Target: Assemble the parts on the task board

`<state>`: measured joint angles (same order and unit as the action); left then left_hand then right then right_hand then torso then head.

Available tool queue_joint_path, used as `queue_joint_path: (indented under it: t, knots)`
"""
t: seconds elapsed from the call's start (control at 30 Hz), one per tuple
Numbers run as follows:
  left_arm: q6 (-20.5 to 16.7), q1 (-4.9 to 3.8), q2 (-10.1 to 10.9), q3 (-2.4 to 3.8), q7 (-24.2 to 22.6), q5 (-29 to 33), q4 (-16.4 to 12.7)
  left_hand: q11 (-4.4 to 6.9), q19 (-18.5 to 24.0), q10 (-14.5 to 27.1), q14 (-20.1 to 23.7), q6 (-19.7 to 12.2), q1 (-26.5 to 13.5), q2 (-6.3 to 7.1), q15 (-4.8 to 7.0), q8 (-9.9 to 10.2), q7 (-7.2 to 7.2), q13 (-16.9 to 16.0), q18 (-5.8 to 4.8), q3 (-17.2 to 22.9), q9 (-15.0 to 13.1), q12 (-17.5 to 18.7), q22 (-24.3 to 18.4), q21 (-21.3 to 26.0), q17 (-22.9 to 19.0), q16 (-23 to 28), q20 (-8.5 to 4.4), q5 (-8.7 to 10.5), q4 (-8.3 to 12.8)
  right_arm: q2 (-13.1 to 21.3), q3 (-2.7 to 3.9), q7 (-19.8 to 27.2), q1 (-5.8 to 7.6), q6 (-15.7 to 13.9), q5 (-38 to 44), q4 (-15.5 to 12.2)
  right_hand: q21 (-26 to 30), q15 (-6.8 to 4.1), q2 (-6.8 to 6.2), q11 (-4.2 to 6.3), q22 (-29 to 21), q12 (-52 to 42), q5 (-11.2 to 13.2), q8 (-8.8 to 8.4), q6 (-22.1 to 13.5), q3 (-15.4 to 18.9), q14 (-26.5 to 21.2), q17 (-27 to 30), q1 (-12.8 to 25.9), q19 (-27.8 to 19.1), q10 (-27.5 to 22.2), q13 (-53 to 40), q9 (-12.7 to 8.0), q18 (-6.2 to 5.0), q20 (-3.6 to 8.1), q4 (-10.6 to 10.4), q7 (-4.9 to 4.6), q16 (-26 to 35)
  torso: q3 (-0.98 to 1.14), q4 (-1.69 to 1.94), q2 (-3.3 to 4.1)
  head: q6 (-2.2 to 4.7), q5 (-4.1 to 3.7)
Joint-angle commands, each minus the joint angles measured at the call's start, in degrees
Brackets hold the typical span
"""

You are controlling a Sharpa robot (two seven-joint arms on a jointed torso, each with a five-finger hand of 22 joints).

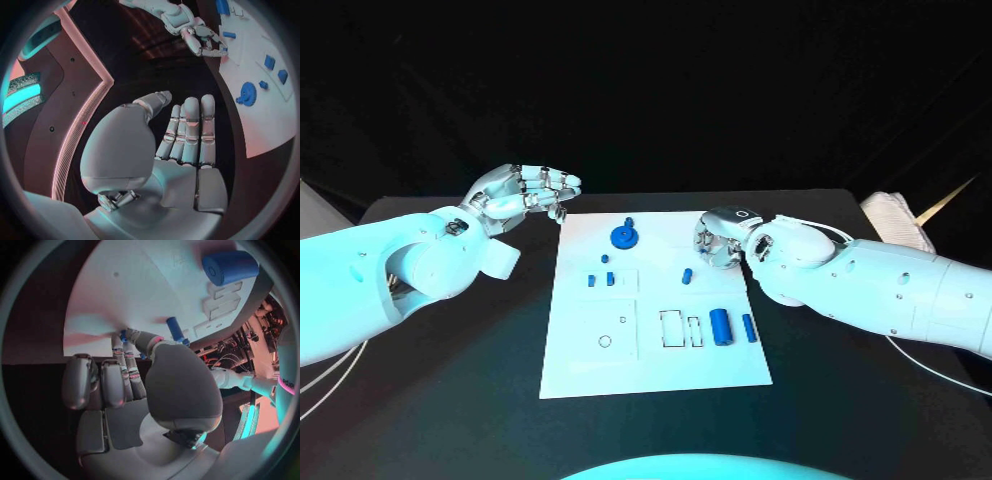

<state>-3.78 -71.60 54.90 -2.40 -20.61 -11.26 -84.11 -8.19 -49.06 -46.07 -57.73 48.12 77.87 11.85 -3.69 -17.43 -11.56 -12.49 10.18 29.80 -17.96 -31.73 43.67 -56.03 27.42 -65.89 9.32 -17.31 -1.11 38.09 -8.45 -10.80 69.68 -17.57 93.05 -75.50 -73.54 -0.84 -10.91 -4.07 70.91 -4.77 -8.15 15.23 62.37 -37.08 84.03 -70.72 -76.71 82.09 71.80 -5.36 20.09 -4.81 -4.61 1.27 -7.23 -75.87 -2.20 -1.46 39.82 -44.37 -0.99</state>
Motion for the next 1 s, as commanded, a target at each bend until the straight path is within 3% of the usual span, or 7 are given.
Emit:
queue_joint_path:
  t: [0.03, 0.63, 1.0]
  knots:
    - [0.84, -0.03, 0.03, 0.06, -0.23, 0.43, -0.24, 0.03, -0.51, 0.36, 0.29, -0.34, 0.13, -0.35, -0.15, -0.25, 0.11, 0.10, 0.44, -0.02, -0.08, -0.24, -0.07, 0.24, -0.08, 0.06, 0.06, -0.07, 0.29, -0.36, -0.71, -1.69, -1.19, 2.10, 0.94, -0.46, -0.48, -0.57, 1.42, 0.84, 0.53, -0.18, -1.66, 0.33, 0.40, -0.80, 2.39, 0.04, -0.74, 0.25, 1.44, -0.40, 0.36, 0.67, 0.22, 0.71, 0.13, -0.20, -0.01, 0.04, -0.03, -0.04, -0.04]
    - [0.57, -0.02, 0.04, 0.06, -0.38, 0.43, 0.03, 0.01, -0.63, 0.41, 0.28, -0.40, 0.33, -0.40, -0.15, -0.28, 0.09, 0.16, 0.44, 0.04, -0.08, -0.25, -0.12, 0.27, -0.12, 0.05, 0.04, -0.10, 0.40, 0.57, -0.67, -3.79, -1.36, -7.19, 1.56, -1.58, -2.04, -0.79, 1.66, 1.10, 2.43, 0.09, 0.14, 0.87, 0.60, -2.63, 2.34, 0.28, -0.72, 0.71, 2.67, -1.05, 1.39, 0.99, 0.45, 2.33, 0.33, -0.35, 0.01, 0.06, -0.07, 0.06, -0.03]
    - [0.45, -0.02, 0.01, 0.06, -0.37, 0.50, 0.47, -0.01, -0.69, 0.44, 0.27, -0.45, 0.38, -0.43, -0.16, -0.29, 0.05, 0.20, 0.44, 0.05, -0.07, -0.25, -0.14, 0.29, -0.14, 0.05, 0.03, -0.11, 0.42, 3.13, -0.01, -1.05, -0.91, -12.78, -1.52, -4.59, -2.16, -0.80, 1.62, 1.10, 2.58, 0.12, 0.34, 0.92, 0.65, -2.69, 2.36, 0.20, -0.59, 0.74, 2.76, -1.11, 1.47, 1.01, 0.46, 2.39, 0.31, -0.45, 0.01, 0.02, -0.07, 0.18, 0.03]
